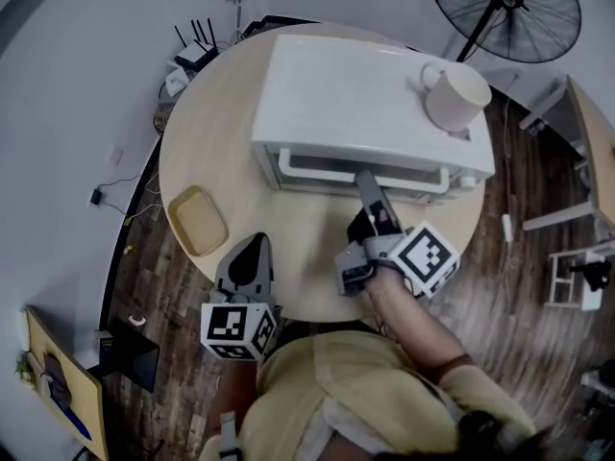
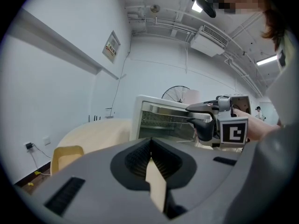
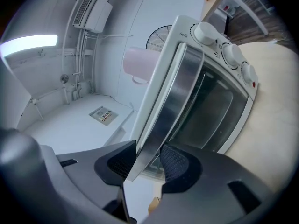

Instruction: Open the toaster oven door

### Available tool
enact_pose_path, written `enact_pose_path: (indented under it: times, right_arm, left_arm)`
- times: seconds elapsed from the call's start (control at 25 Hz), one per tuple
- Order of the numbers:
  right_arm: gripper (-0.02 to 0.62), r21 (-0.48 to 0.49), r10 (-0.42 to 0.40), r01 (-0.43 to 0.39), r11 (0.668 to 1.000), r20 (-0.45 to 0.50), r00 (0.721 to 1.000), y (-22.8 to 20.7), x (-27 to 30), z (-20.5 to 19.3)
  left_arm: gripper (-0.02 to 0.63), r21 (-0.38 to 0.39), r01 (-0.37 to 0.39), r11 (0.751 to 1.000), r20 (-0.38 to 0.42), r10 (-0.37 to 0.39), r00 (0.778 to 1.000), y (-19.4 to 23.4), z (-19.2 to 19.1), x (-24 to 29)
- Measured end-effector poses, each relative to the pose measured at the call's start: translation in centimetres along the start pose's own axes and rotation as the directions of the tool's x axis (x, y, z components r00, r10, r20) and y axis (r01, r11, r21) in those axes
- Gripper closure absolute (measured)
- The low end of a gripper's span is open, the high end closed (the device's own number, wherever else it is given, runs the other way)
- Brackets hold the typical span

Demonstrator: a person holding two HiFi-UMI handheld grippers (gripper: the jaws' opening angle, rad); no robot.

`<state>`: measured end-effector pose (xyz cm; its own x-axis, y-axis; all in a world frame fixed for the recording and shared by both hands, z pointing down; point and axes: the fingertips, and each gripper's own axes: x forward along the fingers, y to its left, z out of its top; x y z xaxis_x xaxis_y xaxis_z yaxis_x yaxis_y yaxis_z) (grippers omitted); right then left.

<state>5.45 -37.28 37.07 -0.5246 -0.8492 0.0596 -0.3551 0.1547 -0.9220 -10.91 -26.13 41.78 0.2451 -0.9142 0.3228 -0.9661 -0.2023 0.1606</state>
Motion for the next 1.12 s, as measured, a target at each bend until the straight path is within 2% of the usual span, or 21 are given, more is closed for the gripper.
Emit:
enact_pose_path:
  times: [0.76,1.12]
  right_arm:
    - [0.454,0.005,-0.008,0.008,1.0,0.041,0.999,-0.4,-0.8,-0.3]
    - [0.454,-0.002,-0.009,0.009,1.0,0.046,0.999,-0.6,-2.3,-2.0]
  left_arm:
    - [0.603,0.008,0.009,1.0,0.008,-0.01,1.0,0.3,-0.1,-1.4]
    - [0.603,0.011,0.034,0.999,0.008,-0.035,0.999,0.8,-0.6,-2.8]
